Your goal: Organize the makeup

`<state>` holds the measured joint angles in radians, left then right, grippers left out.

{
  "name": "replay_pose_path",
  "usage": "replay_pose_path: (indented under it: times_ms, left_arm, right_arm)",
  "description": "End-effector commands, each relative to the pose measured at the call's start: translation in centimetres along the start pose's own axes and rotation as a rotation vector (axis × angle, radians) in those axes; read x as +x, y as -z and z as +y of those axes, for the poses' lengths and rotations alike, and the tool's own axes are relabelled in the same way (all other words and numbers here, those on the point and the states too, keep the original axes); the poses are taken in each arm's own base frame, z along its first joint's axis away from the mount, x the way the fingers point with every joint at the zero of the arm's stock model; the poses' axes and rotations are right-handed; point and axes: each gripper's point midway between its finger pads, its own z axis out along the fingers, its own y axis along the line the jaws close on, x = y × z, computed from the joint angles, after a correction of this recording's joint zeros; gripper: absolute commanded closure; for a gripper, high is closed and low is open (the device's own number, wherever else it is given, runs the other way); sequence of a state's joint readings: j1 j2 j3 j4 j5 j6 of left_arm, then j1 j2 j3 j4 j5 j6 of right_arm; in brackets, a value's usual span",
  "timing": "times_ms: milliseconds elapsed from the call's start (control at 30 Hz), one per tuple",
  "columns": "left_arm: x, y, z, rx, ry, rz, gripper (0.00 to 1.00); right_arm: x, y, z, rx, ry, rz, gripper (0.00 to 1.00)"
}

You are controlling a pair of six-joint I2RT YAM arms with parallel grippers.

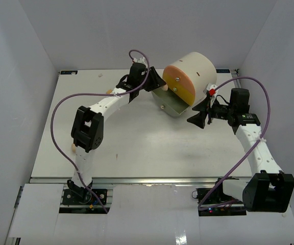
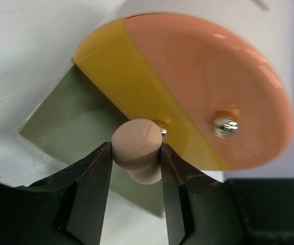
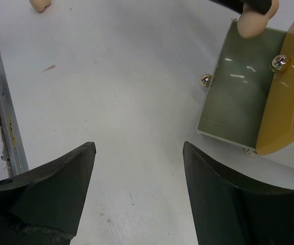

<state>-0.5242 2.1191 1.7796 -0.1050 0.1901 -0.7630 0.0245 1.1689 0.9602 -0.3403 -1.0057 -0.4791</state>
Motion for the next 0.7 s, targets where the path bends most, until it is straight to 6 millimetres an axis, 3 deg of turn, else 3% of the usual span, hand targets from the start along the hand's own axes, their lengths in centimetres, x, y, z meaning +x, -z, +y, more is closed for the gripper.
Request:
replay_pose_path:
  times_ms: [0,200,333,433,500,533,567,667]
  left_arm:
    - [-1.5,-0.1,-2.3,0.045,-0.015,-0.030,0.37]
    - [-1.1,-0.4,-2.6,0.074,-0.026,-0.016,0.33]
    - [-1.8,0.7,-3.5,0.096,-0.064,-0.041,0.33]
    - [-3.9,3.0,-3.9,0.071,-0.130,-0.117,0.35]
    - [-5.0,4.6,-2.5,0.006,-0.133,-0.159,0.40]
    - [-4.9,5.2,-0.8,-0.044,-0.122,-0.166,0.43]
    - [-6.1,6.5,0.7,-0.095,-0.108,-0.200,0.46]
    - [-7.3,9.0,7.3,-0.275,-0.045,-0.212,0.52]
  right_arm:
    - [-1.1,0.2,0.4,-0.023,0.032,-0.041,0.24]
    - [-1.1,0.2,0.5,-0.032,0.029,-0.047,0.24]
    - [-0.9,0.2,0.5,-0.035,0.024,-0.045,0.24]
    - [-0.8,0.2,0.5,-0.037,0.020,-0.044,0.24]
    - [-0.9,0.2,0.6,-0.040,0.024,-0.047,0.24]
    - [-0.9,0.2,0.6,-0.042,0.022,-0.047,0.24]
    - [-0.9,0.2,0.6,-0.042,0.022,-0.048,0.24]
    - [-0.8,0.1,0.7,-0.047,0.020,-0.049,0.24]
